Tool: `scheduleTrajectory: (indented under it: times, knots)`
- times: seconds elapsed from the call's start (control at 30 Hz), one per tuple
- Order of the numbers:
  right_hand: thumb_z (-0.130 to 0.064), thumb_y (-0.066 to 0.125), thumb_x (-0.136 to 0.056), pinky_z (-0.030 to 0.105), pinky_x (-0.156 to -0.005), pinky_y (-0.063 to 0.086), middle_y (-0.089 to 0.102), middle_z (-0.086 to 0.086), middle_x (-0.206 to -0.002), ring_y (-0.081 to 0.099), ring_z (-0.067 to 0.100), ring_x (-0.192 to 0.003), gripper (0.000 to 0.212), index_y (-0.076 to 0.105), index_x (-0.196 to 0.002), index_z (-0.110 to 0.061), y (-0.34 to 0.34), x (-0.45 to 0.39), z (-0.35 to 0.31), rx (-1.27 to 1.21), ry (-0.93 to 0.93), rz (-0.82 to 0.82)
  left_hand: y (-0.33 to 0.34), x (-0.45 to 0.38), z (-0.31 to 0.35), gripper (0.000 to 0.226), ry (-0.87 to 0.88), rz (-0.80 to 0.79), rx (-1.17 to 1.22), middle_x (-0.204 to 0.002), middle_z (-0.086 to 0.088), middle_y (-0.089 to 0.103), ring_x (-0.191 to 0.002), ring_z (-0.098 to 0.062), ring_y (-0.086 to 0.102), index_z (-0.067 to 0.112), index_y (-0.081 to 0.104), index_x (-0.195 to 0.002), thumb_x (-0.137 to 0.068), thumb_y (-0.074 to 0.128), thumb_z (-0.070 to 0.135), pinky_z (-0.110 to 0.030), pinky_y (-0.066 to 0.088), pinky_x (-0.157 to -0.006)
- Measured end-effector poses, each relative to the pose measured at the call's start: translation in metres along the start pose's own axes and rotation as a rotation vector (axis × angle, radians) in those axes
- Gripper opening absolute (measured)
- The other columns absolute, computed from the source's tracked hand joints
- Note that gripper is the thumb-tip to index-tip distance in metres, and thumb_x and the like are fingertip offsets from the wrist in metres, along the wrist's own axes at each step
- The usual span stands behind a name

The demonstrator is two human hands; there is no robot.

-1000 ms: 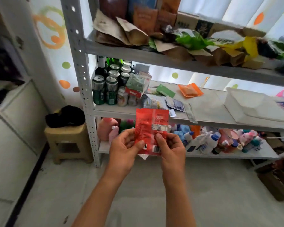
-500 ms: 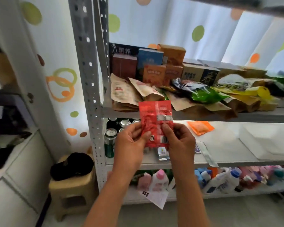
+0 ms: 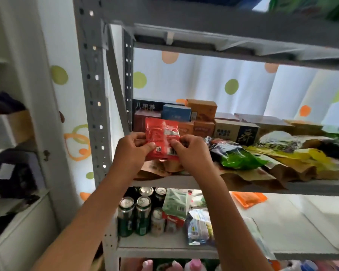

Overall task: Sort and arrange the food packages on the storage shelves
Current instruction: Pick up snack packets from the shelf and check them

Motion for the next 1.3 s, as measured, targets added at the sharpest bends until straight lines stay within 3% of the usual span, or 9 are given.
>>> scheduleTrajectory:
  times: [0.17, 0.3, 0.43, 0.63, 0.8, 1.0, 1.13, 1.2, 1.3]
  knots:
    - [-0.042, 0.062, -0.097, 0.026, -0.058, 0.046, 0.069, -0.004, -0.081, 0.064, 0.011, -0.070, 0.024, 0.072, -0.096, -0.020, 0.015, -0.024, 0.004, 0.203, -0.031, -0.107, 0.003, -0.024, -0.008, 0.044, 0.005, 0.045, -0.196, -0.109, -0.005, 0.063, -0.096, -0.023, 0.065, 0.014, 0.055, -0.126, -0.086, 0.073, 0.008, -0.035, 0.057, -0.082]
    - [-0.037, 0.064, -0.096, 0.027, -0.065, 0.052, 0.072, -0.001, -0.088, 0.064, 0.010, -0.074, 0.024, 0.075, -0.099, -0.017, 0.016, -0.031, 0.009, 0.250, -0.085, -0.145, 0.002, -0.038, -0.020, 0.029, 0.045, 0.038, -0.357, -0.110, -0.005, 0.063, -0.089, -0.018, 0.059, 0.014, 0.065, -0.115, -0.087, 0.070, 0.005, -0.024, 0.048, -0.069]
    - [-0.033, 0.063, -0.095, 0.032, -0.072, 0.055, 0.072, -0.002, -0.086, 0.065, 0.012, -0.078, 0.021, 0.076, -0.093, -0.016, 0.004, -0.033, 0.019, 0.290, -0.095, -0.108, 0.007, -0.047, -0.022, 0.013, 0.116, 0.024, -0.632, -0.118, -0.004, 0.067, -0.097, -0.022, 0.062, 0.014, 0.075, -0.099, -0.089, 0.067, 0.011, -0.023, 0.041, -0.074]
    - [-0.030, 0.064, -0.093, 0.035, -0.074, 0.057, 0.072, -0.004, -0.088, 0.065, 0.012, -0.078, 0.016, 0.076, -0.092, -0.018, -0.023, -0.041, 0.032, 0.376, -0.080, -0.028, 0.019, -0.045, -0.018, 0.017, 0.133, -0.033, -0.962, -0.114, -0.004, 0.066, -0.103, -0.027, 0.059, 0.026, 0.078, -0.101, -0.091, 0.064, 0.028, -0.037, 0.051, -0.087]
    - [-0.026, 0.066, -0.092, 0.025, -0.065, 0.041, 0.068, -0.001, -0.089, 0.059, 0.013, -0.082, 0.015, 0.075, -0.093, -0.015, -0.050, -0.042, 0.041, 0.512, -0.061, 0.013, 0.029, -0.042, -0.012, 0.024, 0.215, -0.032, -0.995, -0.114, -0.006, 0.060, -0.101, -0.024, 0.058, 0.018, 0.074, -0.110, -0.092, 0.062, 0.032, -0.042, 0.052, -0.089]
    - [-0.059, 0.066, -0.086, 0.039, -0.095, 0.044, 0.060, 0.009, -0.123, 0.053, 0.027, -0.116, 0.055, 0.065, -0.123, -0.018, -0.073, -0.045, 0.060, 0.852, 0.069, 0.034, 0.073, -0.025, 0.016, 0.019, 0.451, -0.087, -0.867, -0.118, 0.000, 0.065, -0.113, -0.020, 0.052, 0.019, 0.072, -0.109, -0.093, 0.062, 0.023, -0.034, 0.044, -0.095]
    - [-0.077, 0.063, -0.077, 0.068, -0.114, 0.023, 0.028, 0.022, -0.158, 0.027, 0.043, -0.145, 0.099, 0.036, -0.150, -0.016, -0.086, -0.046, 0.095, 0.932, 0.387, -0.079, 0.113, -0.011, 0.024, 0.019, 0.586, -0.239, -0.811, -0.119, 0.000, 0.066, -0.116, -0.017, 0.051, 0.017, 0.073, -0.106, -0.094, 0.059, 0.019, -0.031, 0.042, -0.100]
    - [-0.079, 0.064, -0.073, 0.067, -0.116, 0.023, 0.015, 0.027, -0.162, 0.021, 0.047, -0.147, 0.111, 0.024, -0.155, -0.015, -0.089, -0.046, 0.112, 0.914, 0.502, -0.114, 0.130, -0.006, 0.021, 0.021, 0.617, -0.295, -0.820, -0.120, 0.001, 0.065, -0.117, -0.016, 0.051, 0.017, 0.073, -0.108, -0.094, 0.058, 0.021, -0.032, 0.042, -0.101]
    - [-0.075, 0.064, -0.076, 0.053, -0.113, 0.034, 0.034, 0.025, -0.154, 0.039, 0.043, -0.138, 0.102, 0.031, -0.151, -0.015, -0.092, -0.046, 0.119, 0.949, 0.479, -0.076, 0.148, 0.000, 0.012, 0.024, 0.635, -0.364, -0.844, -0.122, 0.001, 0.065, -0.116, -0.016, 0.051, 0.019, 0.072, -0.112, -0.094, 0.057, 0.024, -0.033, 0.043, -0.101]
Point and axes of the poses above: each hand's wrist, its own x-axis away from the middle knuckle, its own y-axis out of the palm, z = x × y, the point moved 8 cm from there along -x, towards the middle knuckle
